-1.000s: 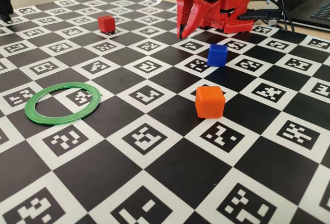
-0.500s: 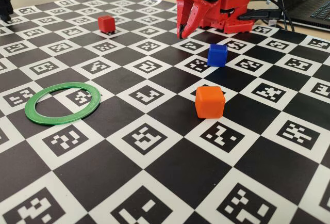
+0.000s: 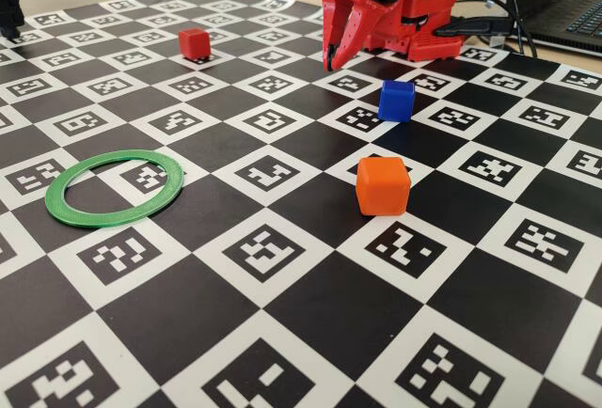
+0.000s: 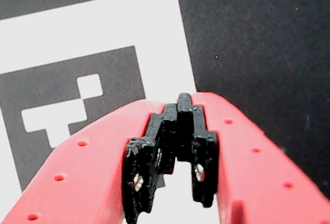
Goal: Grab the red cube then put it in the green circle then put the blue cube on top and finally the orange cube on top
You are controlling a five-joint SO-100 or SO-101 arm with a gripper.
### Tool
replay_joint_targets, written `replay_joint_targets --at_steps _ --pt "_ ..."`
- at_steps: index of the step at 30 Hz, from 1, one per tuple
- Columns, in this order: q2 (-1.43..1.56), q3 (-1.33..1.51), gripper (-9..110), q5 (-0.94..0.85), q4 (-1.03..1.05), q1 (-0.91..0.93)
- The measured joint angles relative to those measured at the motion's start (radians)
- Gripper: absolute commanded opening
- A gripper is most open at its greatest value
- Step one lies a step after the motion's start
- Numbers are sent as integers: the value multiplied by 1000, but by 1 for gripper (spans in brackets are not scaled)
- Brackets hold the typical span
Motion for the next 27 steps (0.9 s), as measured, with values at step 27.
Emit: replay_joint_targets --at_steps 27 --pt "-894 -1069 20 802 167 222"
